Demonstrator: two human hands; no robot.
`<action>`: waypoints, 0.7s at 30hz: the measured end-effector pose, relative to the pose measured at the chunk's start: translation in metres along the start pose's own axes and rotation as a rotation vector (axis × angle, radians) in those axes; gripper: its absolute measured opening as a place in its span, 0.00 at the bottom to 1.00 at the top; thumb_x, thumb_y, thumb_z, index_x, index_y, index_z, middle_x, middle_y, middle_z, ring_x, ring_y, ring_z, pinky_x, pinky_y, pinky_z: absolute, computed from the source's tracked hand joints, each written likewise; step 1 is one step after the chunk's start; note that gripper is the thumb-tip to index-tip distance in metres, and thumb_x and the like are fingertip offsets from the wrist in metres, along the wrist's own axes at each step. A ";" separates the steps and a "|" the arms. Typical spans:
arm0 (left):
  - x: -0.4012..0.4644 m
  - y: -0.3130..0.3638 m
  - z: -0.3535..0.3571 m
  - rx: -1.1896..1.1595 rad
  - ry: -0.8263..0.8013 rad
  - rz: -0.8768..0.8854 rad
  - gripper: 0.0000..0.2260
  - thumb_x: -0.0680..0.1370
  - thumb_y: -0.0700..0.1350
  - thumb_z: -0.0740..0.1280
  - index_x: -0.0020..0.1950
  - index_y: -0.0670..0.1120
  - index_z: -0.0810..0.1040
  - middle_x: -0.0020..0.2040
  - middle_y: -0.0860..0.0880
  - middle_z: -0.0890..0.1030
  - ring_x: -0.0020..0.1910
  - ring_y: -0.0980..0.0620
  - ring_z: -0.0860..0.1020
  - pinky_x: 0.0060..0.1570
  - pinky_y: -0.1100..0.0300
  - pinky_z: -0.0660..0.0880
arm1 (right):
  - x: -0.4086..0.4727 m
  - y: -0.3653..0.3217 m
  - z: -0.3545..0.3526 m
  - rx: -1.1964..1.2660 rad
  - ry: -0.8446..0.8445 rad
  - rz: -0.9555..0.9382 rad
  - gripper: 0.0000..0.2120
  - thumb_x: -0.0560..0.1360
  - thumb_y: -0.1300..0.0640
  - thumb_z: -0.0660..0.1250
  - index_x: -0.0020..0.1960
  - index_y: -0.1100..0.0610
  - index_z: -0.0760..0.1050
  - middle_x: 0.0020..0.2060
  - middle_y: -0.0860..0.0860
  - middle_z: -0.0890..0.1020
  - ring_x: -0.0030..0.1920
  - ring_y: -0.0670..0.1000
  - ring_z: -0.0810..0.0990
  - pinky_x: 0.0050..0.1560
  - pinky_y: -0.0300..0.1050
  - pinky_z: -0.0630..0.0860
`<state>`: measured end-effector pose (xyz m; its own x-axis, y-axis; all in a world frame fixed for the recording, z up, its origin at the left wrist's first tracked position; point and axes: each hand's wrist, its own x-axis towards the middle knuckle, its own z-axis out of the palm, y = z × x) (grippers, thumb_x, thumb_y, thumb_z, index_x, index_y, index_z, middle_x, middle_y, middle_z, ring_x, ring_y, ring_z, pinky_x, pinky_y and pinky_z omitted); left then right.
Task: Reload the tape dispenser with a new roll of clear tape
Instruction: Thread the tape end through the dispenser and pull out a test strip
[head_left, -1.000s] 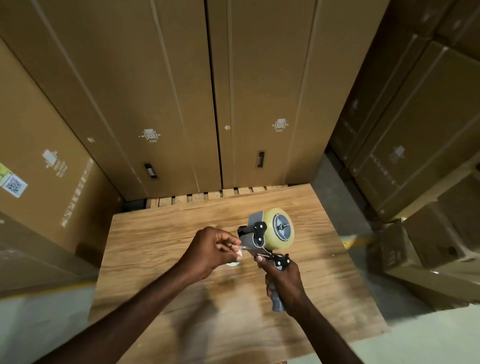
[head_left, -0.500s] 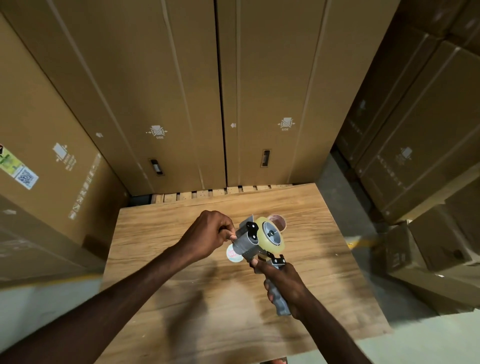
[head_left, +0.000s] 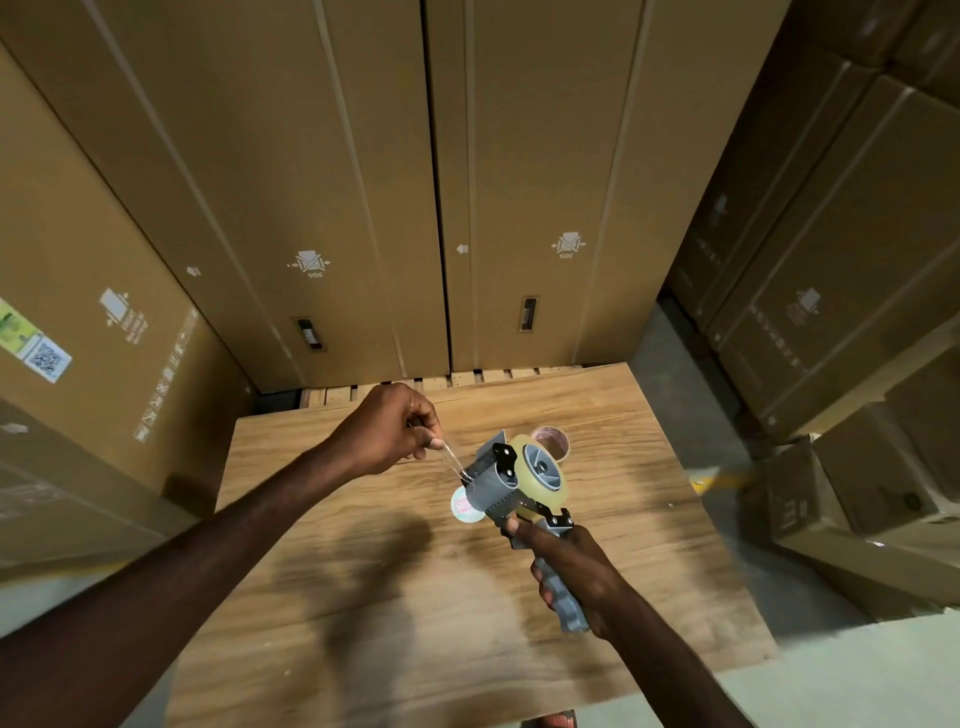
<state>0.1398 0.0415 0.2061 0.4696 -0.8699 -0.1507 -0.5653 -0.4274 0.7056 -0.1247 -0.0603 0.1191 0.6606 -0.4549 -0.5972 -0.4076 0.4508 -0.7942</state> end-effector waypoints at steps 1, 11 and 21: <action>-0.001 -0.002 0.001 -0.007 0.007 -0.014 0.05 0.73 0.37 0.76 0.38 0.42 0.84 0.33 0.46 0.85 0.32 0.50 0.85 0.37 0.47 0.84 | -0.001 0.000 -0.001 0.001 0.001 -0.003 0.24 0.75 0.48 0.79 0.56 0.69 0.81 0.26 0.50 0.71 0.23 0.47 0.68 0.24 0.39 0.67; -0.002 -0.019 -0.009 -0.128 -0.061 -0.139 0.03 0.78 0.41 0.72 0.48 0.42 0.80 0.37 0.39 0.85 0.28 0.44 0.84 0.28 0.54 0.79 | -0.004 0.012 -0.005 -0.048 0.033 -0.008 0.18 0.74 0.47 0.79 0.50 0.63 0.84 0.26 0.51 0.73 0.24 0.48 0.71 0.26 0.41 0.70; -0.001 -0.045 -0.012 -0.633 -0.411 -0.428 0.12 0.76 0.32 0.72 0.59 0.31 0.81 0.53 0.31 0.84 0.54 0.37 0.85 0.49 0.54 0.84 | 0.003 0.024 -0.020 -0.053 0.084 -0.034 0.26 0.64 0.43 0.84 0.50 0.62 0.85 0.28 0.58 0.73 0.22 0.53 0.70 0.25 0.41 0.71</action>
<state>0.1728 0.0642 0.1830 0.2045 -0.7379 -0.6431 0.1453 -0.6269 0.7655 -0.1452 -0.0666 0.0961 0.6203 -0.5332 -0.5752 -0.4201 0.3935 -0.8177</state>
